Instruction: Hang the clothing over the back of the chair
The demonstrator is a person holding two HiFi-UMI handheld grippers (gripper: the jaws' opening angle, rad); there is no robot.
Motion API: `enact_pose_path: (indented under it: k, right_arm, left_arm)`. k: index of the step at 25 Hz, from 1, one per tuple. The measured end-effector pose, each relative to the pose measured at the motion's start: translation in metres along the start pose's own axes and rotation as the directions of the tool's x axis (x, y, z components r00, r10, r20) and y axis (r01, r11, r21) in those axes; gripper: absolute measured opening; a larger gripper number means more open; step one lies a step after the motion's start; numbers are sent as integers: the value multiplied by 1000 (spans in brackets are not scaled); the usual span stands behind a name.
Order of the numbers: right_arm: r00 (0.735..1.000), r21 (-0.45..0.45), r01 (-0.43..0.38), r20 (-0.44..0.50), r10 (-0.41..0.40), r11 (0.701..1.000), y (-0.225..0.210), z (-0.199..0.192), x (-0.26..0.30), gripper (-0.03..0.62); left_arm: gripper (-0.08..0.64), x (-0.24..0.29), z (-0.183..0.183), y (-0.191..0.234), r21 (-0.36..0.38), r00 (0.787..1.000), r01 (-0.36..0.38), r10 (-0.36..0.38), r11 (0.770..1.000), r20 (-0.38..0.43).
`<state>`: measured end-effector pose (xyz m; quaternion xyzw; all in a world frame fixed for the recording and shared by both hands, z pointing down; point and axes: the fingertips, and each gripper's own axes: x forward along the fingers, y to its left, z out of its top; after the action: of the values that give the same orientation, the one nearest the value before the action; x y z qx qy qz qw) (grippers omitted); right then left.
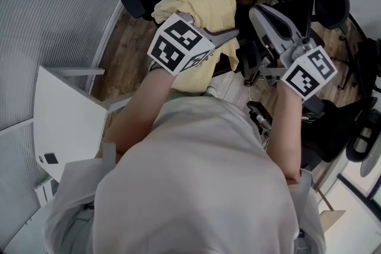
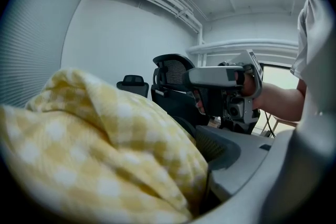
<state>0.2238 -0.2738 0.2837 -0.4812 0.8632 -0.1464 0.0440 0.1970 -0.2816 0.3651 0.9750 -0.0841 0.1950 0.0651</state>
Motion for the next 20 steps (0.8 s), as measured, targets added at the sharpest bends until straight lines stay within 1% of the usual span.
enact_pose_path:
  k: [4,9,12,14,17,20]
  right_arm:
    - [999,4,-19,-27,20,1000,1,-7,5,25]
    - [993,7,-75,-91,75,997,8,-20,18,98]
    - [987,7,-95,-129,95,995,10,-29,23,116]
    - [983,9,-108,-150,108,994,12,-33,26,131]
    - [973,1,-124,-196,122,992,14,-42,32,147]
    - [962,-8,-132,-241,126,991,15,-52,36,150]
  left_arm:
    - [324,2,-6,0,4,999,2,-2,1000,-33]
    - [324,3,-12,-4,39,996,19,-15,999,-89]
    - [327,3,-13,-5,29,995,41,-38,999,-94]
    - [327,2,-15,-4,25,993,47,-44,999,-112]
    - [327,2,-23,-3,36,985,46,-39,998,-168]
    - [328,1,-35,0,30,968,60,-51,998,-247]
